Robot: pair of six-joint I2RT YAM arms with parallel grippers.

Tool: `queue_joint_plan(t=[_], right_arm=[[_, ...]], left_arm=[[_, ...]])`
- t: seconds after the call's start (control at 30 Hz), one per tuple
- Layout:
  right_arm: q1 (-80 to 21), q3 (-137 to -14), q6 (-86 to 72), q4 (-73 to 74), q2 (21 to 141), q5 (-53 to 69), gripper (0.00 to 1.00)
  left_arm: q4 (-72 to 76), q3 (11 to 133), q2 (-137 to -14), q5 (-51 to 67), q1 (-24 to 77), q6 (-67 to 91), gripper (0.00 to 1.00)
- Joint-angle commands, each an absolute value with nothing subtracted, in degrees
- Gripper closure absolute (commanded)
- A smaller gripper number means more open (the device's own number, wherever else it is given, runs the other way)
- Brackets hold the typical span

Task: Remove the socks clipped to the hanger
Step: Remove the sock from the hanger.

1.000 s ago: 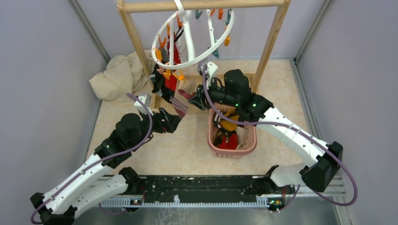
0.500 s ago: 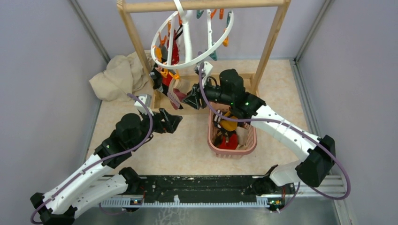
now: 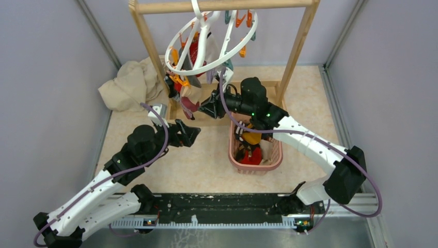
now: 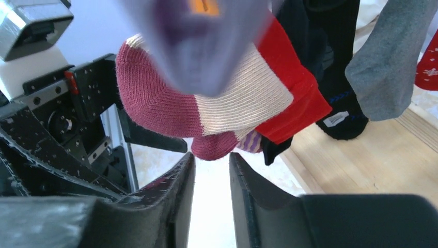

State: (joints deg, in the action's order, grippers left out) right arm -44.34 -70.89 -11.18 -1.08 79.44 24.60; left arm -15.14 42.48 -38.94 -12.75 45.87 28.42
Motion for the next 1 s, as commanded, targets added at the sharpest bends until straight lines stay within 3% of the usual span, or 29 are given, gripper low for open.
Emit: queue_joint_plan(t=[0.0, 0.1, 0.13, 0.2, 0.23, 0.3, 0.4, 0.47, 0.63, 0.77, 0.87, 0.9, 0.97], right_arm=[[-44.10, -73.66, -13.02, -5.48, 80.67, 25.19, 0.62], [-44.08, -72.64, -13.07, -5.09, 80.05, 23.58, 0.53], [-44.07, -71.77, -13.18, -5.76, 79.68, 23.09, 0.38], [-44.08, -70.99, -13.34, -6.26, 79.41, 22.55, 0.19], [-44.09, -70.86, -13.47, -6.55, 79.39, 22.39, 0.12], [-44.11, -70.67, -14.04, -7.80, 79.41, 22.33, 0.09], [-44.17, -70.98, -15.16, -9.50, 79.62, 22.86, 0.09], [-44.51, -71.57, -15.40, -8.64, 80.46, 22.30, 0.15], [-46.06, -65.23, -18.88, -14.88, 78.79, 21.41, 0.56], [-48.82, -59.49, -20.68, -20.46, 77.09, 19.60, 0.73], [-49.92, -57.24, -21.54, -23.04, 76.90, 17.75, 0.75], [-50.20, -56.46, -21.73, -23.86, 76.84, 17.32, 0.72], [-50.72, -54.89, -21.71, -25.87, 76.67, 15.91, 0.52]], left_arm=[[-13.61, 42.65, -38.52, -12.33, 45.62, 27.50, 0.01], [-14.68, 42.76, -37.94, -13.43, 45.65, 27.82, 0.01], [-15.40, 42.72, -37.48, -14.40, 45.64, 28.09, 0.01], [-17.54, 42.76, -37.19, -16.90, 45.68, 28.69, 0.01], [-18.40, 42.81, -37.18, -17.83, 45.66, 29.00, 0.01], [-19.60, 42.98, -37.12, -18.97, 45.62, 29.71, 0.01], [-20.87, 43.07, -36.72, -19.69, 45.65, 30.84, 0.01], [-21.96, 43.24, -36.14, -20.83, 45.63, 31.60, 0.01], [-28.04, 44.34, -33.94, -28.30, 45.63, 35.19, 0.01], [-32.72, 45.32, -33.36, -33.25, 45.62, 37.42, 0.01], [-33.19, 45.48, -32.90, -33.57, 45.62, 37.50, 0.01], [-33.30, 45.44, -32.87, -33.49, 45.62, 37.55, 0.01], [-33.39, 45.33, -32.74, -33.21, 45.62, 37.66, 0.01]])
